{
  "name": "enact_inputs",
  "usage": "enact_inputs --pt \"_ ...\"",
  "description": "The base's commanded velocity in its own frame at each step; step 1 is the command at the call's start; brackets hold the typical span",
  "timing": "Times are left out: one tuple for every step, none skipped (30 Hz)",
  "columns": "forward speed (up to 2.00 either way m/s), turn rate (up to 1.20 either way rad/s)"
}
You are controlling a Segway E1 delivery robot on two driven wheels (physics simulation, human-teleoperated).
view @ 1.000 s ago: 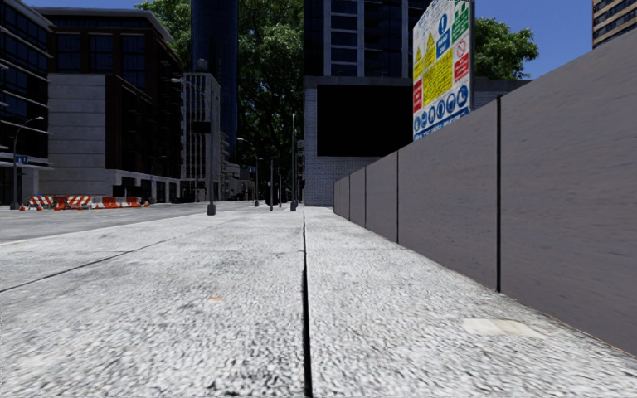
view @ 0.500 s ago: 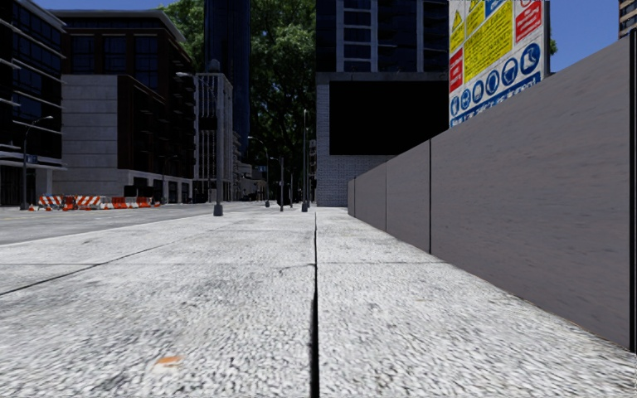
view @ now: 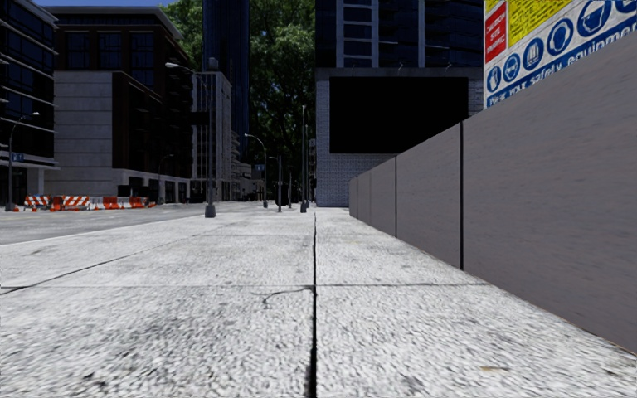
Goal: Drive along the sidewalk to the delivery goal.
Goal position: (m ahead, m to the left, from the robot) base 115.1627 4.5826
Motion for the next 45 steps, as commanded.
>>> enact_inputs --pt "2.0 0.0" --pt "2.0 0.0" --pt "2.0 0.0" --pt "2.0 0.0" --pt "2.0 0.0" --pt "2.0 0.0" --pt "2.0 0.0" --pt "2.0 0.0" --pt "2.0 0.0" --pt "2.0 0.0" --pt "2.0 0.0" --pt "2.0 0.0" --pt "2.0 -0.2" --pt "2.0 -0.28" --pt "2.0 -0.3" --pt "2.0 -0.16" --pt "2.0 -0.03" --pt "2.0 -0.03" --pt "2.0 0.0" --pt "2.0 0.0" --pt "2.0 0.0" --pt "2.0 0.0" --pt "2.0 0.0" --pt "2.0 0.0" --pt "2.0 0.0" --pt "2.0 0.0" --pt "2.0 0.0" --pt "2.0 0.0" --pt "2.0 0.0" --pt "2.0 0.0" --pt "2.0 0.0" --pt "2.0 0.0" --pt "2.0 0.0" --pt "2.0 0.0" --pt "2.0 0.0" --pt "2.0 0.0" --pt "2.0 0.0" --pt "2.0 0.0" --pt "2.0 0.0" --pt "2.0 0.0" --pt "2.0 0.0" --pt "2.0 0.0" --pt "2.0 0.0" --pt "2.0 0.0" --pt "2.0 0.0"
